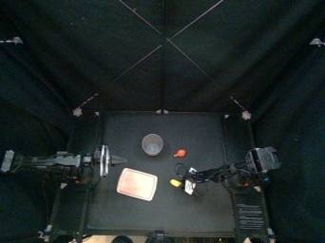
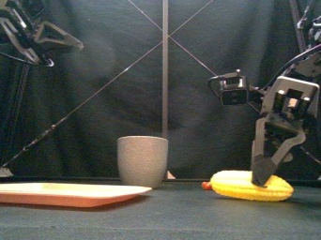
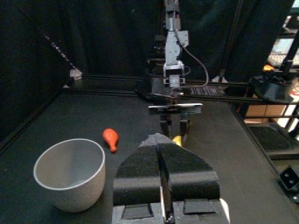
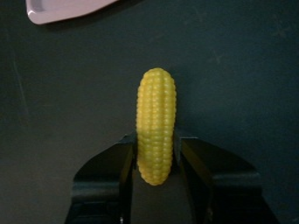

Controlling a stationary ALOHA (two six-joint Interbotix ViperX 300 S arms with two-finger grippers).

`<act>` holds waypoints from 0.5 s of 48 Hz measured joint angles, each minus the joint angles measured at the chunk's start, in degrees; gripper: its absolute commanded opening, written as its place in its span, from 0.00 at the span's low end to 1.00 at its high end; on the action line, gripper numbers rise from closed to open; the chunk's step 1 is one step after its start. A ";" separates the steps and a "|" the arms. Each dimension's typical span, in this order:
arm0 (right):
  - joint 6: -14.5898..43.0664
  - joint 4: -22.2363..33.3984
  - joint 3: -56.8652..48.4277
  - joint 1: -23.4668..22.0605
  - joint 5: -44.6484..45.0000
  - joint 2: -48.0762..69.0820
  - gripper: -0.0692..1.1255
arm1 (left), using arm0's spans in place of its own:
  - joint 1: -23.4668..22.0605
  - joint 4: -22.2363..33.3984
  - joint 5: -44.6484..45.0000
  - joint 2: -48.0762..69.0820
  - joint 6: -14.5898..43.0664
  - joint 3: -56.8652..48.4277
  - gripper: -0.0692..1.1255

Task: Pick the corn then place it on the pink plate
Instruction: Place corn on the pink plate

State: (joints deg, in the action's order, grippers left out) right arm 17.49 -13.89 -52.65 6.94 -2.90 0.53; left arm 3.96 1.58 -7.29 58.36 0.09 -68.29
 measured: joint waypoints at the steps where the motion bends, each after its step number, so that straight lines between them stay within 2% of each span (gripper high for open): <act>1: 0.00 0.09 0.18 0.00 0.00 -0.18 0.52 | -0.09 0.00 0.00 0.00 0.00 0.00 0.04; 12: -0.09 2.02 4.83 -0.26 0.09 -0.62 0.52 | 0.00 0.00 0.09 0.09 -0.09 -0.09 0.04; 24: 0.09 8.17 17.05 -0.44 0.00 -1.93 0.52 | -0.09 0.00 0.09 0.00 0.00 0.00 0.04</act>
State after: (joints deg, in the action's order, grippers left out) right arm 17.58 -5.71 -35.60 6.50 -2.90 -1.41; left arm 3.87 1.58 -7.21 58.36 0.09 -68.29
